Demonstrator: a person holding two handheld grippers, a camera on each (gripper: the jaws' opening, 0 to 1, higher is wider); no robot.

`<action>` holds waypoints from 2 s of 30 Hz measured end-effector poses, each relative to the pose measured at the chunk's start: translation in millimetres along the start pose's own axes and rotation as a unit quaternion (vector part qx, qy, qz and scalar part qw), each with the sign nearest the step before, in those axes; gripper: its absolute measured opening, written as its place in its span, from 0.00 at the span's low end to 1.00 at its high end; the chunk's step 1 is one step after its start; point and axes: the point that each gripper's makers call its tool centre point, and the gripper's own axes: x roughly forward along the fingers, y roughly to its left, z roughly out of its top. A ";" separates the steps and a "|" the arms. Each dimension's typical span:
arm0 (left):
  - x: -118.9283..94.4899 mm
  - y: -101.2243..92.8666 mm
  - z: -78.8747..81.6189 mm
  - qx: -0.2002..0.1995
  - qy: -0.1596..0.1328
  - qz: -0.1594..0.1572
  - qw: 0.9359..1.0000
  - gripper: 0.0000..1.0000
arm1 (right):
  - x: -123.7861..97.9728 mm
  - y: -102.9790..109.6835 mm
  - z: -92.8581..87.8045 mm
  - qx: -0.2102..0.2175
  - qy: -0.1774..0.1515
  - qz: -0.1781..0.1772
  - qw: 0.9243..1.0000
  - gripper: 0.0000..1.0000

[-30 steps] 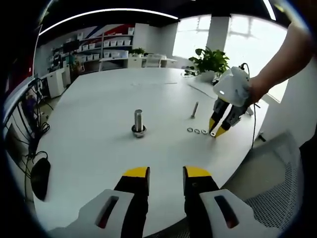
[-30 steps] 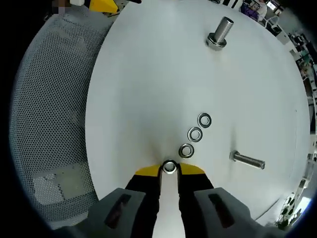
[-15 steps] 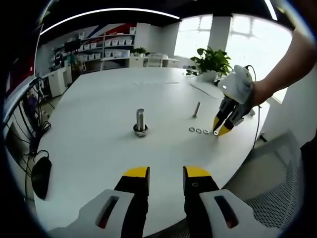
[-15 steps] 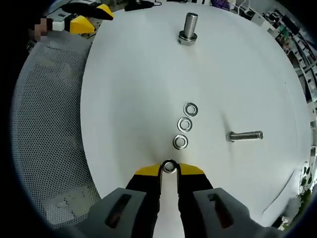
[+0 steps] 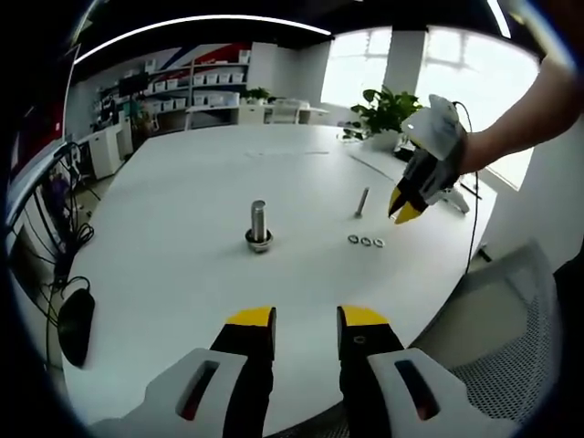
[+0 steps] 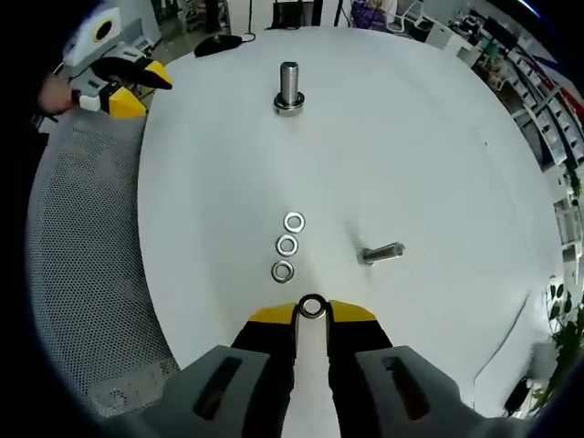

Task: Place the washer onto the threaded stud by aligning its center hole with the stud, sliding it down to the base, and recovering from edge contact or off-axis alignment until the washer reaches the visible bottom stop.

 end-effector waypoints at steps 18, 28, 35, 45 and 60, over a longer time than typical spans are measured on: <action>-0.2 1.5 0.8 -0.001 -0.003 0.003 1.000 0.25 | -15.3 -40.6 30.1 -0.007 -0.029 -0.042 0.999 0.14; -0.3 1.6 0.4 -0.002 -0.002 0.003 1.000 0.25 | -12.0 -49.6 34.8 0.010 -0.032 -0.049 0.998 0.14; -0.8 1.7 1.8 -0.001 -0.005 0.003 1.000 0.25 | -6.7 -51.5 34.7 0.013 -0.026 -0.047 0.998 0.14; -1.1 2.6 2.3 -0.002 -0.007 0.006 1.000 0.25 | 3.3 -48.3 33.5 0.010 -0.013 -0.041 0.999 0.14; -1.5 3.9 1.9 -0.003 -0.007 0.010 1.000 0.25 | 31.3 -49.0 16.6 0.053 0.007 -0.025 0.998 0.14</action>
